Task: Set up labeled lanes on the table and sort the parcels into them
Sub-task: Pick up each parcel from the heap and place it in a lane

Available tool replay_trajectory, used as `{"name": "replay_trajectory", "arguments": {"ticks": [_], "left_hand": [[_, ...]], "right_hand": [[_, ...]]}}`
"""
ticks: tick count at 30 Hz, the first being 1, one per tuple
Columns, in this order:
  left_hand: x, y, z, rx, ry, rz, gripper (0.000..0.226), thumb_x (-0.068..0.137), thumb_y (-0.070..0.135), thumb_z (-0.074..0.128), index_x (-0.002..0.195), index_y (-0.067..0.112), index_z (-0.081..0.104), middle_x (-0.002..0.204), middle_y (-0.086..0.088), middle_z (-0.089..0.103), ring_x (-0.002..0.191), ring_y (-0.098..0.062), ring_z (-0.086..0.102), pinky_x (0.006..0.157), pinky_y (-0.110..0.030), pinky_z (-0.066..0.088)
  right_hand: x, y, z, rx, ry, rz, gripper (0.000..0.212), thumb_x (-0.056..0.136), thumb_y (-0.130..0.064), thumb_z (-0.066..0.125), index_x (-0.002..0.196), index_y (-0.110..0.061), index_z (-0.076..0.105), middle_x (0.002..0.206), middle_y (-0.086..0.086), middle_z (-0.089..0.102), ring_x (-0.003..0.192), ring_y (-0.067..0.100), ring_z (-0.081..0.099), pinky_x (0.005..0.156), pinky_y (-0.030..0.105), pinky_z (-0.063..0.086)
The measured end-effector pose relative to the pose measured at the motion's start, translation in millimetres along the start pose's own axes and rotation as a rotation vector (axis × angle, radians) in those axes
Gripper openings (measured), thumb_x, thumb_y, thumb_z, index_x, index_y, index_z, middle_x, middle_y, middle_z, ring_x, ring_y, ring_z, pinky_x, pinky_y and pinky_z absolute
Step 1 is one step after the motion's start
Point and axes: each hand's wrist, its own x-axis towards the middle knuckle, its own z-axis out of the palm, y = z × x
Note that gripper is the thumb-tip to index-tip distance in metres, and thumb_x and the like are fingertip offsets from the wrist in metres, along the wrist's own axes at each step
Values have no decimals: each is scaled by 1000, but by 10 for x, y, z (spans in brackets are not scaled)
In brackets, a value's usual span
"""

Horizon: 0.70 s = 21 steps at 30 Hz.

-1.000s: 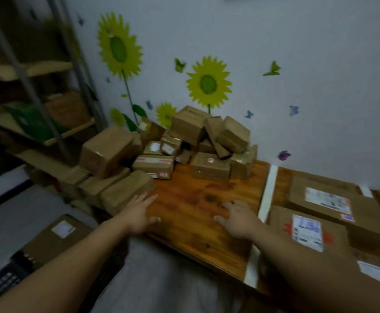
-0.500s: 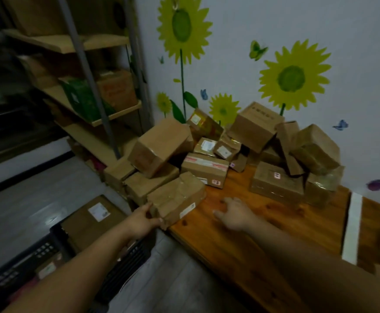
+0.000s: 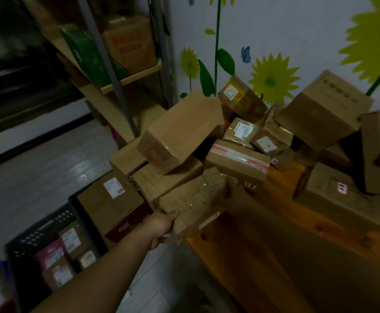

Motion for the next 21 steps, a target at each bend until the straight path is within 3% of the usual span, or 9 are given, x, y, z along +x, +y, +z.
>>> {"name": "replay_trajectory", "arguments": {"ticks": [2, 4, 5, 8, 11, 13, 16, 19, 21], "left_hand": [[17, 0, -20, -6, 1, -2, 18, 95, 36, 51, 110, 26, 47, 101, 3, 58, 96, -18, 56, 89, -42, 52], [9, -1, -52, -9, -29, -17, 18, 94, 31, 54, 110, 24, 49, 101, 0, 60, 93, -20, 58, 90, -43, 51], [2, -4, -62, 0, -44, -19, 22, 93, 29, 56, 112, 22, 50, 102, -2, 61, 93, -21, 58, 87, -42, 53], [-31, -18, -67, 37, -112, -9, 34, 89, 25, 62, 121, 19, 49, 106, -6, 62, 93, -22, 60, 74, -35, 54], [-80, -68, -1, 98, -198, 1, 46, 85, 26, 67, 126, 18, 46, 111, -7, 62, 93, -22, 60, 73, -35, 53], [-146, -107, 64, 144, -243, 28, 54, 83, 26, 70, 130, 17, 45, 114, -8, 62, 96, -23, 62, 73, -37, 56], [-238, -123, 134, 155, -286, 146, 65, 82, 19, 70, 138, 19, 37, 127, -10, 55, 107, -28, 58, 81, -45, 55], [-392, -7, 226, 163, -309, 293, 75, 83, 26, 68, 143, 30, 23, 136, -3, 43, 111, -28, 51, 76, -43, 53], [-575, 103, 313, 118, -345, 336, 62, 90, 37, 57, 141, 38, 22, 125, 3, 41, 107, -26, 50, 69, -41, 50]], "right_hand": [[-45, 58, -34, 11, 10, 30, 70, 82, -32, 70, 140, -15, 37, 131, 8, 50, 122, 29, 48, 91, 24, 46], [-140, 128, -35, 22, 43, -8, 60, 82, -30, 70, 135, -18, 46, 109, -11, 56, 113, 18, 56, 69, 4, 43], [-220, 155, -48, 39, 64, -14, 59, 81, -28, 71, 135, -22, 47, 106, -16, 53, 110, 11, 55, 66, 0, 41], [-462, 247, -20, 132, 131, 24, 48, 83, -34, 68, 128, -35, 50, 116, -11, 57, 110, 9, 55, 83, 15, 46], [-729, 376, 42, 157, 90, 232, 40, 90, -50, 54, 123, -27, 53, 122, 4, 58, 109, 20, 55, 93, 35, 45], [-921, 465, 57, 214, 78, 342, 39, 90, -50, 54, 119, -23, 56, 123, 7, 59, 102, 18, 58, 90, 34, 48], [-1258, 495, 15, 443, 190, 388, 44, 87, -47, 62, 120, -20, 55, 115, 5, 63, 86, 13, 61, 69, 25, 50], [-1607, 449, -89, 602, 365, 402, 68, 83, -54, 63, 136, -18, 40, 121, 5, 55, 100, 21, 56, 82, 32, 47], [-1842, 397, -178, 716, 463, 425, 74, 80, -60, 62, 137, -21, 36, 121, 2, 50, 110, 26, 52, 93, 37, 43]]}}
